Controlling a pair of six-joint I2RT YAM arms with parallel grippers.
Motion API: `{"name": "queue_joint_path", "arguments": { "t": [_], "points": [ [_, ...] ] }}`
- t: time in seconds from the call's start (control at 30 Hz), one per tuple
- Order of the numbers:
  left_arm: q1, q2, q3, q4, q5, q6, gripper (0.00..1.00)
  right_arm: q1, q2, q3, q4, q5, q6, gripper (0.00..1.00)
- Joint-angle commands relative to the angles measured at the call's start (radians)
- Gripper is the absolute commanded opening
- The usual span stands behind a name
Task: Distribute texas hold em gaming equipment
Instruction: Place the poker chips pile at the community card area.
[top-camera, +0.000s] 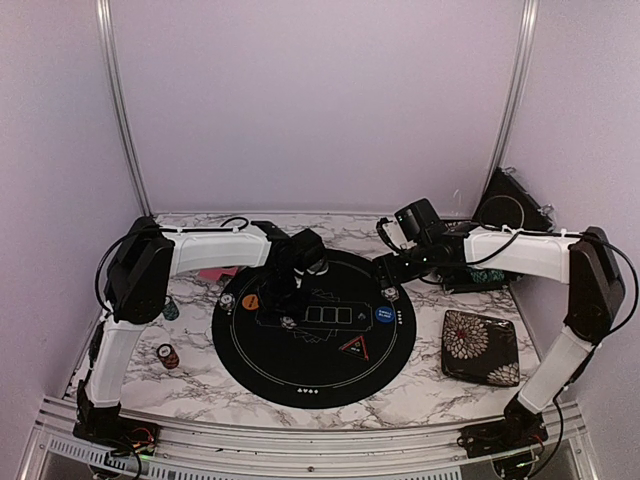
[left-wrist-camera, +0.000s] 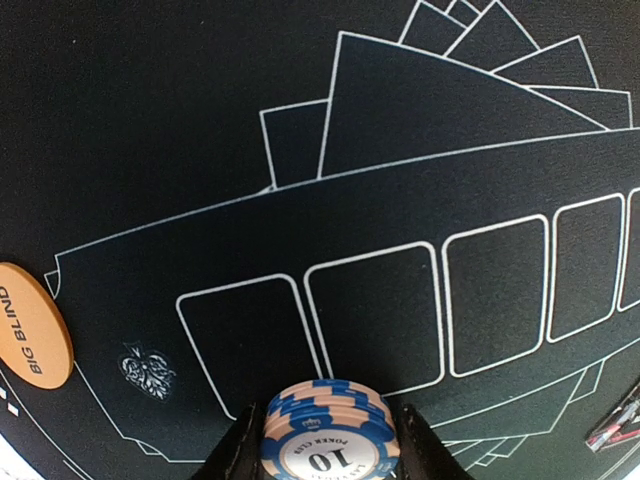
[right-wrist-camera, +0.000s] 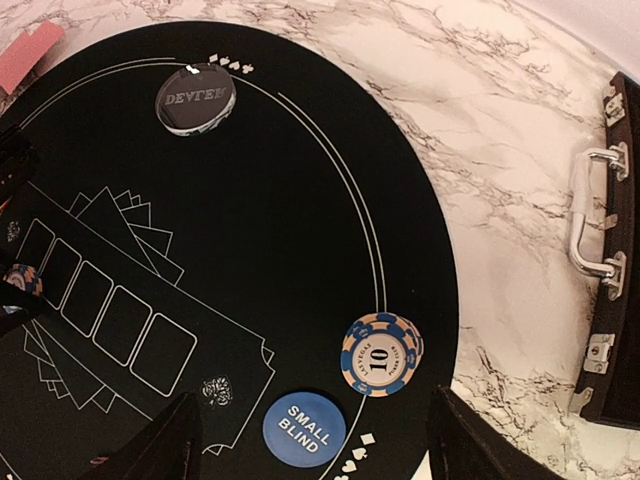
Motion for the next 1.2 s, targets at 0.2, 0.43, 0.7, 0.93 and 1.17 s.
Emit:
{"name": "queue_joint_path", "arguments": {
  "t": [0.2, 0.43, 0.7, 0.93, 1.17],
  "points": [
    [-0.009, 0.029, 0.024, -0.042, -0.025, 0.013, 0.46, 0.017, -0.038, 0.004, 0.002, 0.011, 0.012, 0.75],
    [-0.008, 0.021, 0.044, -0.042, -0.023, 0.022, 0.6, 0.025, -0.042, 0.007, -0.009, 0.016, 0.017, 0.75],
    [0.009, -0.03, 0.091, -0.033, -0.011, 0.042, 0.71, 0.035, -0.034, 0.035, -0.038, 0.03, 0.023, 0.75],
    [0.064, -0.159, 0.018, 0.022, 0.0, 0.055, 0.78, 0.081, -0.01, 0.09, -0.074, 0.046, 0.04, 0.75],
    [0.175, -0.378, -0.171, 0.138, 0.032, 0.06, 0.81, 0.179, 0.065, 0.163, -0.101, 0.052, 0.084, 0.75]
  ]
}}
